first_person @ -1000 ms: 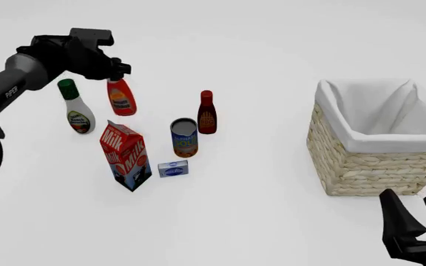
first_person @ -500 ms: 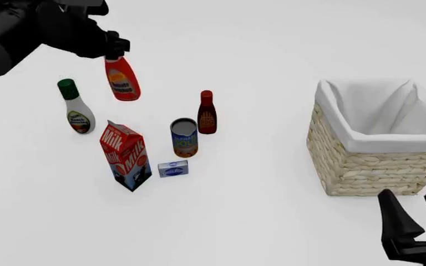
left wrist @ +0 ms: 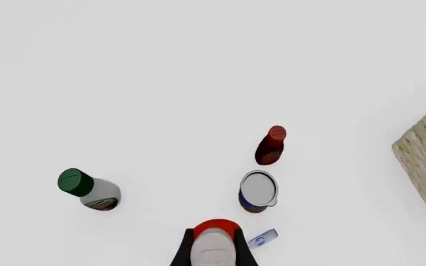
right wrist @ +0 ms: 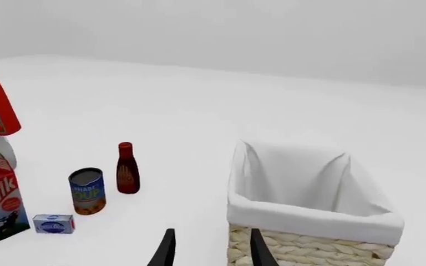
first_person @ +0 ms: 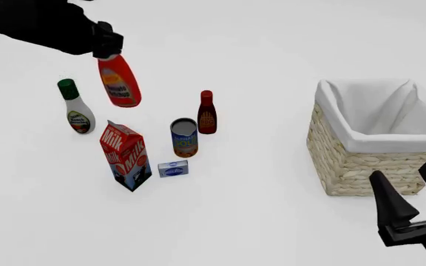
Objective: Pick the ketchup and place it in the basket.
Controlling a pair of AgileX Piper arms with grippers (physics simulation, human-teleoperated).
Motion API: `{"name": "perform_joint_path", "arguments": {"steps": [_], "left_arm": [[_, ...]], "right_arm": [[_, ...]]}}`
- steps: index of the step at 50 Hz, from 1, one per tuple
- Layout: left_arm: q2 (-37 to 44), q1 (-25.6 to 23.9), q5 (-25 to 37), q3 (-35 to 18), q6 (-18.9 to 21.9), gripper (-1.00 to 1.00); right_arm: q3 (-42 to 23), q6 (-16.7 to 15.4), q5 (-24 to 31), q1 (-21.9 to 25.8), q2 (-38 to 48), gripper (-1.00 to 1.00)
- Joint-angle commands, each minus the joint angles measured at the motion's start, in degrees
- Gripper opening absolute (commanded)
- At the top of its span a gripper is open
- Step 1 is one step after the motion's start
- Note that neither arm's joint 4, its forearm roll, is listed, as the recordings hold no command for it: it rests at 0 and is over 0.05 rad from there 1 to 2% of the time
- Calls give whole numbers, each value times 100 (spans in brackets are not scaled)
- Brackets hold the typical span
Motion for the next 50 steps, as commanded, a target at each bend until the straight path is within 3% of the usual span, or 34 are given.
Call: {"name": "perform_joint_path", "arguments": {"steps": [1, 5, 13, 15, 20, 22, 26, 39, 50], "left_arm": [[-700, -527, 306, 469, 146, -100], [-922, -658, 339, 783, 109, -100], [-1113, -913, 543, 880, 20, -100], [-1162, -1003, 554, 966, 22, -100], [-1237, -1145, 573, 1080, 16, -100], [-1249, -1259, 614, 1102, -25, -100], [-1268, -1396, 636, 1130, -17, -100], [-1307, -1689, 664, 1214, 33, -100], [-1254, -1855, 641, 1250, 25, -100]], "right_arm": [[-428, -329, -327, 585, 734, 100], [-619, -307, -423, 754, 1042, 100], [-1108, -451, -464, 1218, 1568, 100], [-1121, -646, -573, 1340, 1774, 100], [-1359, -499, -507, 1654, 1973, 100], [-1531, -268, -383, 1865, 2113, 100], [-1743, -107, -322, 2047, 2238, 100], [-2143, 105, -362, 2519, 2909, 100], [-2334, -18, -345, 2937, 3195, 100]]}}
